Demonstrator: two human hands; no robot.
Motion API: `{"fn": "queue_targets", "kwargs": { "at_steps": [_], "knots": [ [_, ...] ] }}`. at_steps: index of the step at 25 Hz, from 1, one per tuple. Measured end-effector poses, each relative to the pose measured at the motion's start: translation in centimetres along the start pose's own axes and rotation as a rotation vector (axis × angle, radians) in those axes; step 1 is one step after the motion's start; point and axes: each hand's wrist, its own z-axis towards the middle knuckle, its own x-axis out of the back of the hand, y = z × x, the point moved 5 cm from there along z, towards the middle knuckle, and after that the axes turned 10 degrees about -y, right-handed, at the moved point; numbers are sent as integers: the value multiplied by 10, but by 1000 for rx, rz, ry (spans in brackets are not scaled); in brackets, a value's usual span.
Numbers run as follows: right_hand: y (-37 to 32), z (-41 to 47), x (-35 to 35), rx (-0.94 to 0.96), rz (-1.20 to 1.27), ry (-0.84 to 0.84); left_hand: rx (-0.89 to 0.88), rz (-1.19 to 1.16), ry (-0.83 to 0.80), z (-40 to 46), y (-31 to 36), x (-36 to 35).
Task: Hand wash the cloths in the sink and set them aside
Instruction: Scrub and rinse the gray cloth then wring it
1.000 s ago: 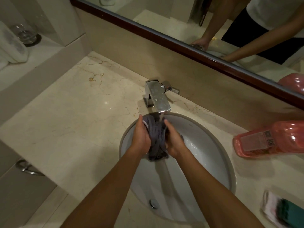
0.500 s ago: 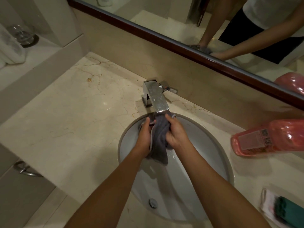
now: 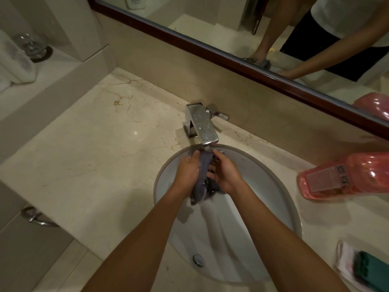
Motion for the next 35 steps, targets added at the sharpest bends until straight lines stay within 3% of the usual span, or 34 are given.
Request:
{"fn": "queue_targets", "kwargs": {
  "at_steps": [6,10,14,18,23,26,28,31,33,35],
  "knots": [
    [24,-13,2,-110,64,-16,-27,-71,13,14,-1,-6],
    [30,-23,3,-129,-71,24,0,-261,49,12,-10,-11],
    [15,-22,18,42,-189,195,-53,-108,37,12,-11,-3],
    [5,-12,9,219,167,170,-104,-83,39,3,-5,-8],
    [13,2,-5,62,177,126,-110,101,-4,-7,-9,-8],
    [22,3,0,53,156,193,-46,81,-59,-6,-11,3],
    [25,2,4,81,163,260,7,27,32,-11,-12,12],
    [24,3,4,91,172,320,6,170,291,-15,-17,22],
    [24,4,1,99,140,345,66,-1,224,-15,-22,8],
    [27,2,-2,110,156,352,227,-378,22,-14,-25,-17]
  ]
}}
